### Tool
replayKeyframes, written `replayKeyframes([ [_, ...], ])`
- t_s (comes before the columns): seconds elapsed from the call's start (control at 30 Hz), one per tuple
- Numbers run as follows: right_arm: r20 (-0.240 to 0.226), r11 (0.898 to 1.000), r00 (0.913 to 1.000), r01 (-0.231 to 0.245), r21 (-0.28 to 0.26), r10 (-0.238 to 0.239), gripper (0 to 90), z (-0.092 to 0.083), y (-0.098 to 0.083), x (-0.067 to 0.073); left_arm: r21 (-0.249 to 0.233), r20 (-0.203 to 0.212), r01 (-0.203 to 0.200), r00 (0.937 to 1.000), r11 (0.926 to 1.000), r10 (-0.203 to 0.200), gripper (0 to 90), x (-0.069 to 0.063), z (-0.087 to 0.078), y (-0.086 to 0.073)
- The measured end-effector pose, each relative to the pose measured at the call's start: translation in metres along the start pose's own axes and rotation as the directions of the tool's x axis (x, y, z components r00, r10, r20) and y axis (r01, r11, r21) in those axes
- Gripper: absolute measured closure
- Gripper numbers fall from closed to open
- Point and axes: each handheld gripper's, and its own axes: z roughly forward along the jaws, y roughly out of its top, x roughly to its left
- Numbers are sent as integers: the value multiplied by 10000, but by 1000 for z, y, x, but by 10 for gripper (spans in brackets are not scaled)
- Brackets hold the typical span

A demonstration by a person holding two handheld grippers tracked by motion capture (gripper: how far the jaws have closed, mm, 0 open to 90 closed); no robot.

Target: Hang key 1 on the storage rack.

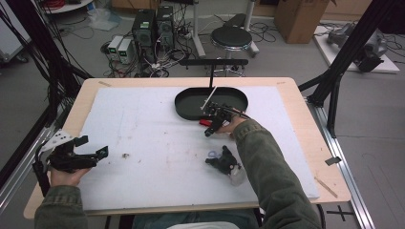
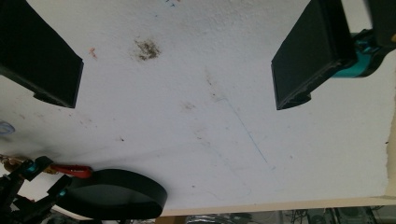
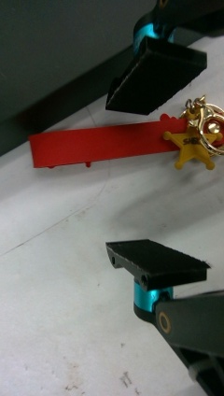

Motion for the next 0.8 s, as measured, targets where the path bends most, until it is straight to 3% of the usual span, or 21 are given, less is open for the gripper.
replayKeyframes([
  [0.2, 162, 9996, 9998, 91, 280, -96, 326, 8, 2, 4, 50, -21, -25, 10000, 10000, 25, 26, 1, 0, 0],
  [0.6, 222, 9999, 9997, -85, 67, 83, 691, 4, 2, 3, 76, -31, 10, 10000, 10000, -10, 26, 0, 1, -1],
  [0.73, 407, 9998, 9990, -183, 94, 179, 740, 3, 3, 5, 82, -37, 7, 10000, 10000, -7, 26, 0, 1, -1],
  [0.8, 797, 9998, 9967, -167, 71, 161, 743, 3, 3, 5, 79, -31, 7, 10000, 10000, -6, 26, 0, 1, -1],
])
